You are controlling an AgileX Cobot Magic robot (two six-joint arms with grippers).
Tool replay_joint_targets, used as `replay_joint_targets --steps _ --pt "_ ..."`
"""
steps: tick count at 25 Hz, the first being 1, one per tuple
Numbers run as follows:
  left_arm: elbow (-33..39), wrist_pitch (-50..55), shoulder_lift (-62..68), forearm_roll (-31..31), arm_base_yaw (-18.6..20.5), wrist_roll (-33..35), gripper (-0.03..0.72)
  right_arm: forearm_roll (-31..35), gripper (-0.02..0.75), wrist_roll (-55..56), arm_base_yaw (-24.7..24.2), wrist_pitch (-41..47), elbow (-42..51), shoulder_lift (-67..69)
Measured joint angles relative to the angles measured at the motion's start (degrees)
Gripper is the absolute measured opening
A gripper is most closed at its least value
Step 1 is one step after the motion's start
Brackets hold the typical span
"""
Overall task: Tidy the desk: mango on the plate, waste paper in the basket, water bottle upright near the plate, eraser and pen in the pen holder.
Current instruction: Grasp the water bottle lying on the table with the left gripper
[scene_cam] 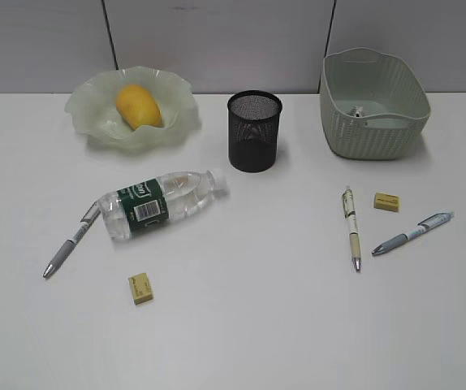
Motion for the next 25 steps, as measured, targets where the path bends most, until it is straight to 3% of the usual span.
replay_joint_targets --steps 11,18,25 --pt "-0.75 -1.4 1.47 -0.07 0.0 0.0 0.531 -0.05 0.51 0.0 0.0 -1.1 0.44 0.0" --pt "-2.15 -15.7 12.9 -1.2 0.0 0.0 0.531 -0.05 0.51 0.0 0.0 -1.1 0.44 0.0" --pt "-2.15 -28.07 28.97 -7.98 0.0 0.21 0.538 -0.11 0.51 0.0 0.0 -1.1 0.44 0.0"
